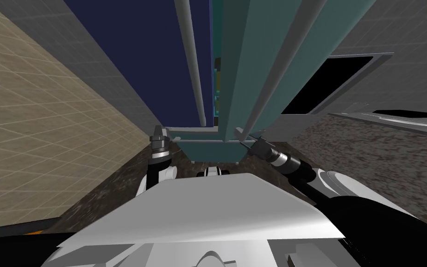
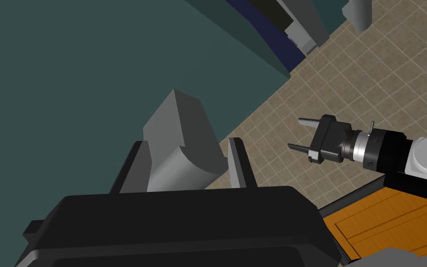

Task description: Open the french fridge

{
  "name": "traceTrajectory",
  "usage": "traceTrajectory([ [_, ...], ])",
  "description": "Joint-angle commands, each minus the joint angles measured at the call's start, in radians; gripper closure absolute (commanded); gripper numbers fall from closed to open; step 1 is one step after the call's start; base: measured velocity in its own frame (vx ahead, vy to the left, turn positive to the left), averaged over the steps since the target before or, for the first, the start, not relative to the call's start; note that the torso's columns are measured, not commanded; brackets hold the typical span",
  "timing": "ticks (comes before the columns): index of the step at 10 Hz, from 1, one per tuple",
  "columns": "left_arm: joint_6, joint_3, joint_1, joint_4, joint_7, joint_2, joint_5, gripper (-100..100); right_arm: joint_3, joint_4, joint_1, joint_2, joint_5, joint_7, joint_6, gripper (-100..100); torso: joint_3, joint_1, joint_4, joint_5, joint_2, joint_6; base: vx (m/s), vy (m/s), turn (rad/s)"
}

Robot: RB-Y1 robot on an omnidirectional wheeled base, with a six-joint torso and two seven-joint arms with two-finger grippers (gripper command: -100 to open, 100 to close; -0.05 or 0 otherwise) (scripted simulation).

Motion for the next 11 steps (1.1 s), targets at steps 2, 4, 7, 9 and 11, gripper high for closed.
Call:
traceTrajectory([
  [2, 0.0, 0.0, 0.0, 0.0, 0.0, 0.0, 0.0, 0, 0.019, -0.011, -0.018, -0.025, -0.012, 0.004, -0.059, 100, -0.001, -0.004, 0.002, -0.001, 0.0, 0.003, -0.111, -0.193, 0.09],
  [4, 0.0, 0.0, 0.0, 0.0, 0.0, 0.0, 0.0, 0, 0.033, -0.015, -0.028, -0.039, -0.019, 0.009, -0.096, 100, 0.001, -0.002, 0.002, -0.001, 0.002, 0.002, -0.128, -0.197, 0.12],
  [7, 0.0, 0.0, 0.0, 0.0, 0.0, 0.0, 0.0, 0, 0.053, -0.021, -0.043, -0.06, -0.029, 0.015, -0.153, 100, 0.0, -0.001, 0.004, 0.001, 0.003, 0.002, -0.106, -0.25, 0.114],
  [9, 0.0, 0.0, 0.0, 0.0, 0.0, 0.0, 0.0, 0, 0.066, -0.016, -0.04, -0.065, -0.022, 0.018, -0.156, 100, 0.0, 0.0, 0.004, 0.0, 0.003, 0.002, -0.078, -0.175, 0.059],
  [11, 0.0, 0.0, 0.0, 0.0, 0.0, 0.0, 0.0, 0, 0.075, -0.017, -0.044, -0.084, -0.035, 0.026, -0.203, 100, -0.003, 0.003, 0.001, 0.002, -0.002, 0.0, -0.055, -0.22, 0.122],
])
